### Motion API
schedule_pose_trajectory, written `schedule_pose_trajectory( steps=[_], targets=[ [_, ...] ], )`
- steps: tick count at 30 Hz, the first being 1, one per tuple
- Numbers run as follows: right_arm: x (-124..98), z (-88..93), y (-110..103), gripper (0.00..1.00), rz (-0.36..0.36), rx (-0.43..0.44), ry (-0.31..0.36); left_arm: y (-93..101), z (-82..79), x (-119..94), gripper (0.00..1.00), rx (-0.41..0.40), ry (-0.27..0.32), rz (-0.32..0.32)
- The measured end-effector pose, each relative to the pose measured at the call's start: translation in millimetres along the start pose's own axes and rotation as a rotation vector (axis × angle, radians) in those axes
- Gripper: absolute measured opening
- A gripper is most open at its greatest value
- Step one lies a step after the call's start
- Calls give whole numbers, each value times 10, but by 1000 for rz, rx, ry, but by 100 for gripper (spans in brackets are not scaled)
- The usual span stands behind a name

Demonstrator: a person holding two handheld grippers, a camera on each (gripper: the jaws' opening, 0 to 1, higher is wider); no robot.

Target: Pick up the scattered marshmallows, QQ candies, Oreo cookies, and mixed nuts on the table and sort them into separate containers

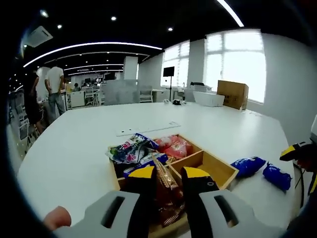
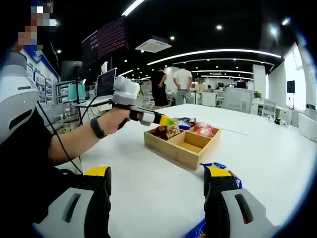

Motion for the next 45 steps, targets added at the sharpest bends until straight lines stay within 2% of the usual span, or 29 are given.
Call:
schedule_pose_trajectory(
  steps=[3, 7, 10, 11, 13, 17, 19, 21, 24, 28, 34, 37, 45],
  targets=[
    [-2, -2, 4, 72, 1, 1, 1, -16, -27, -38, 27, 12, 19, -9],
    [-4, -6, 10, 72, 3, 2, 1, -52, -81, -72, 34, 47, 55, -32],
    [-4, -9, 11, 72, 5, 0, 0, -38, -81, -99, 36, 79, 64, -31],
    [-3, -13, 10, 72, 4, -1, 1, -34, -80, -105, 39, 87, 72, -29],
    [-3, -20, 7, 72, 3, -1, 2, -49, -134, -121, 49, 127, 136, -45],
    [-3, -26, 4, 72, 3, -2, 2, -56, -209, -175, 63, 189, 219, -78],
    [-3, -27, 4, 72, 3, -2, 2, -53, -213, -179, 68, 194, 225, -77],
    [-7, -29, 8, 72, 5, -2, 3, 8, -157, -193, 69, 210, 221, -50],
    [-9, -32, 11, 72, 7, -1, 5, 44, -91, -200, 77, 217, 212, -27],
    [-9, -34, 6, 72, 8, 0, 6, 55, -32, -232, 87, 168, 233, 0],
    [-8, -28, 2, 72, 9, 1, 5, 70, -1, -297, 96, 110, 252, 44],
    [-7, -30, 0, 72, 9, 1, 5, 109, 11, -332, 97, 99, 251, 77],
    [-16, -44, -9, 72, 10, -1, 7, 185, 33, -447, 97, 113, 244, 113]
  ],
)
Point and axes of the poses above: the point that each gripper's makers call its tool centre point, and the gripper's own axes: x roughly forward along the fingers, y roughly to its right, z roughly out of its underside, the point moved 4 cm from there along -x, roughly backward along the fingers, and after that the axes turned 8 degrees about x, right-handed, at the moved point
